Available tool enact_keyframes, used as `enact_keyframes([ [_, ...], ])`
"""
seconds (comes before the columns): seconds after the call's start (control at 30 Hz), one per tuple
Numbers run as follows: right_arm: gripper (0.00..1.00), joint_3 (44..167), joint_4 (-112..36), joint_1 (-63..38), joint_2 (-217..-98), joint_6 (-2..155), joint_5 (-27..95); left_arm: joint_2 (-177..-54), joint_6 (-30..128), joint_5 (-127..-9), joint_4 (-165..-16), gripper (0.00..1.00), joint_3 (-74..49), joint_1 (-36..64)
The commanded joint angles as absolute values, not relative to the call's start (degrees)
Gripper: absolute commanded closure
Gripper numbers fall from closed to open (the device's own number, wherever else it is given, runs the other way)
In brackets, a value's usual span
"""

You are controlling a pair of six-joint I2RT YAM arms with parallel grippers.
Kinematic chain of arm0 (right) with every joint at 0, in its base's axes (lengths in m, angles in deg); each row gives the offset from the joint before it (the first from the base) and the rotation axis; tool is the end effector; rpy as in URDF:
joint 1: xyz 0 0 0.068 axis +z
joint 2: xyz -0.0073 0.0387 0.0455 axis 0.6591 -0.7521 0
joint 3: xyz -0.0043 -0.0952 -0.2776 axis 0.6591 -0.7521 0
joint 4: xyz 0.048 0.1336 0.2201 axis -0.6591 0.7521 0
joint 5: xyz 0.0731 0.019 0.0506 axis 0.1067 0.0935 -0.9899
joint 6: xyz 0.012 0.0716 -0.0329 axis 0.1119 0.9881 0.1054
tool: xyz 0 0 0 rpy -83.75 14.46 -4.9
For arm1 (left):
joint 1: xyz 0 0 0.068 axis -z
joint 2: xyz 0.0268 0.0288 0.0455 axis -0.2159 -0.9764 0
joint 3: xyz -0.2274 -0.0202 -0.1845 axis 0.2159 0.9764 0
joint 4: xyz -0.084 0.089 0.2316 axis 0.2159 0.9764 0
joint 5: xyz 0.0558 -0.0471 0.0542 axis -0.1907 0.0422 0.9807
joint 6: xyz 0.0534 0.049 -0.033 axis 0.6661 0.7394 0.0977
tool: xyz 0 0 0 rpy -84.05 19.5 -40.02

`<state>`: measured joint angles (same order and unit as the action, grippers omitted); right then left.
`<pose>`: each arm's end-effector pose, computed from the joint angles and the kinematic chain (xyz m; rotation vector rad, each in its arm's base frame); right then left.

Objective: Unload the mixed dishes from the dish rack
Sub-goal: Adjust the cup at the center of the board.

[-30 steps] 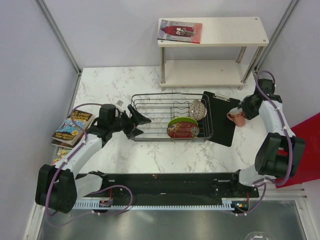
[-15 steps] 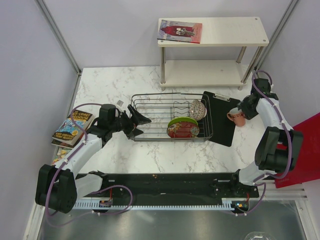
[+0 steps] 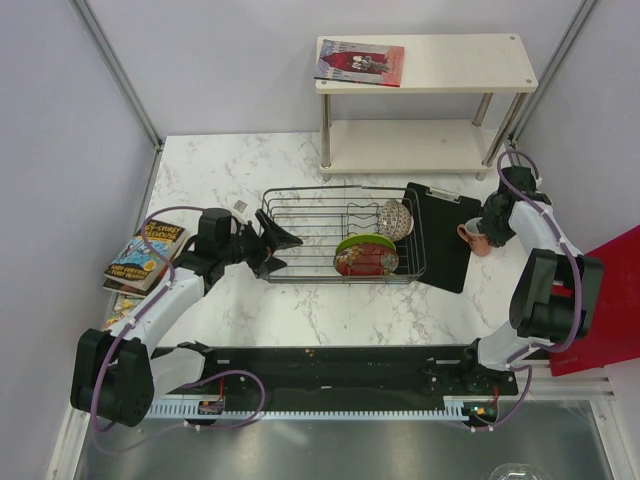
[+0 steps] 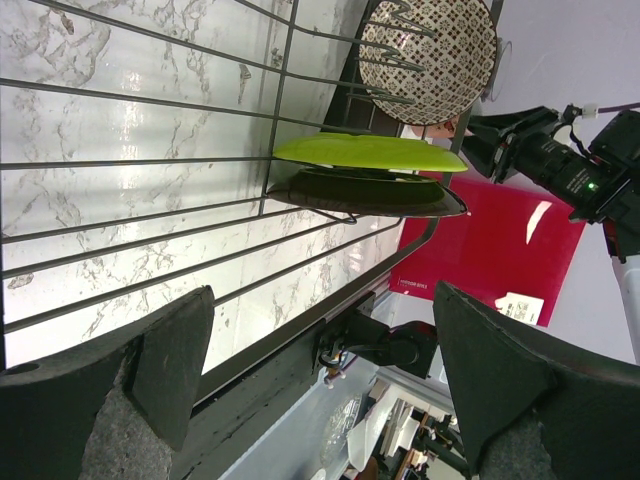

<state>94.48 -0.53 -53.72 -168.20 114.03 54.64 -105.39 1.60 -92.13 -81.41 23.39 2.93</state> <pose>0.3223 -0.0866 0.2134 1.3181 2.3133 -0.1230 0.2318 -0.1018 0.2284 -0.5647 2.3565 -1.2874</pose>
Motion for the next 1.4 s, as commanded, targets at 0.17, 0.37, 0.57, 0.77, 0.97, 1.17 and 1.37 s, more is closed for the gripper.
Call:
enact_keyframes([
  [0.17,0.96,90.09,-1.24,-53.89,-163.73,113.66,56.87,-106.64,5.07,-91.88,-76.22,0.03,25.93,3.0],
  [0.37,1.0,88.94,0.34,-55.63,-160.13,113.48,57.05,-106.29,5.07,-92.23,-76.14,0.03,26.02,3.0],
  [0.57,1.0,88.24,3.5,-57.31,-153.71,112.96,57.83,-105.94,4.9,-92.23,-76.13,0.03,26.55,3.0],
  [0.77,1.0,86.84,4.65,-58.28,-153.44,111.9,59.51,-105.24,5.07,-92.58,-76.22,0.03,26.81,3.0],
  [0.97,1.0,84.46,3.6,-59.68,-154.32,111.38,58.55,-104.88,4.98,-92.76,-75.96,0.03,26.72,3.09],
  [1.17,0.95,84.28,2.8,-59.95,-155.37,111.02,57.49,-104.8,4.98,-92.67,-75.96,0.03,26.9,3.0],
  [1.37,0.81,82.36,1.14,-60.04,-156.7,110.76,56.17,-104.71,4.9,-92.4,-75.87,0.03,27.16,3.0],
])
